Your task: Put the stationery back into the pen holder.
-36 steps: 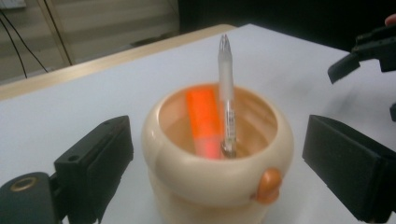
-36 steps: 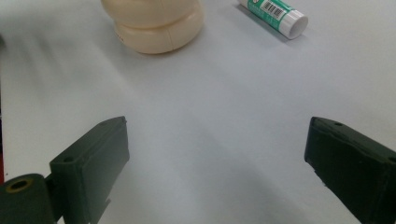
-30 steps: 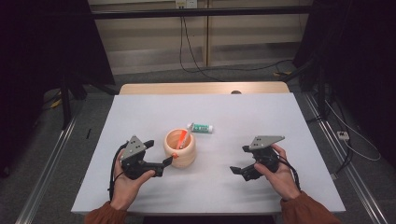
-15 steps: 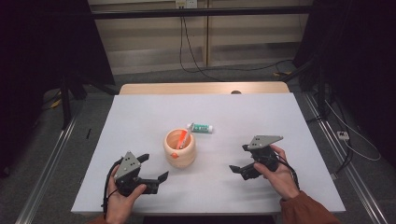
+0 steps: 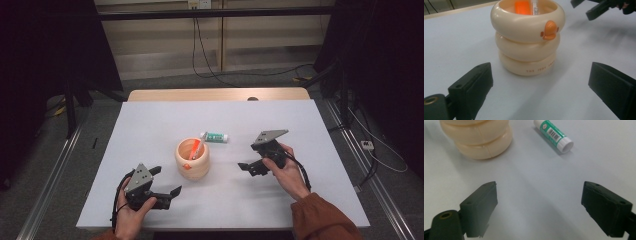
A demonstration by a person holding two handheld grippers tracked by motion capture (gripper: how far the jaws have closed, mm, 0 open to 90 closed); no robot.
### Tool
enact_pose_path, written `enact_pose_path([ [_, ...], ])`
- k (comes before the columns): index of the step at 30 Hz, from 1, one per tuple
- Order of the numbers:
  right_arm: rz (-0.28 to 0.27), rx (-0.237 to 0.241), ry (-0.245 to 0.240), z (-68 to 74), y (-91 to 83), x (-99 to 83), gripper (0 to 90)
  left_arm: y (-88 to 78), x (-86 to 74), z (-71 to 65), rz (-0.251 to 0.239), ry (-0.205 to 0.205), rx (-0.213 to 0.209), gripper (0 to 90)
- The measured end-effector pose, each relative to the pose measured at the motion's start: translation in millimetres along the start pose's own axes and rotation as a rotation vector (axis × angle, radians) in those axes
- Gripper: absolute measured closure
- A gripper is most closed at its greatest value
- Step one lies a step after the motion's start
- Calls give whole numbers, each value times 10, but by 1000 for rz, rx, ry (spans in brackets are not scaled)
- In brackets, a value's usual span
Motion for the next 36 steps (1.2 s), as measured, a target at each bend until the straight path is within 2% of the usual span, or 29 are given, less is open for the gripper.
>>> enact_pose_path([
  [5, 3, 17, -7, -60, 131, 142, 152, 7, -6, -8, 3, -3, -5, 54],
  [9, -1, 2, -12, -181, 221, 240, 166, 14, -26, -18, 12, 3, -7, 55],
  [14, 25, 6, -7, -318, 339, 343, 185, 4, -18, -15, 12, 20, 1, 54],
  [17, 14, 49, -5, -325, 412, 426, 173, 9, -33, -15, 17, 18, -4, 54],
  [24, 51, 73, -19, -384, 624, 572, 203, 8, -50, -4, 22, 13, -6, 55],
  [26, 68, 79, -40, -405, 667, 587, 209, 7, -54, 0, 24, 12, -6, 55],
  [29, 83, 116, -70, -398, 745, 611, 209, 5, -55, 9, 23, 13, -6, 55],
  [33, 126, 125, -123, -393, 827, 613, 229, 6, -64, 16, 27, 4, -7, 55],
  [36, 152, 129, -143, -406, 870, 632, 248, 6, -62, 17, 24, 3, -8, 55],
])
Point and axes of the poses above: each handheld gripper's, and its own axes: y roughly forward along the jaws, x roughly out of its top, z roughly to its left, the point moved 10 cm from there along y, roughly forward along the jaws, and after that the axes turned 1 degree about -x, right-handed, at the moved point
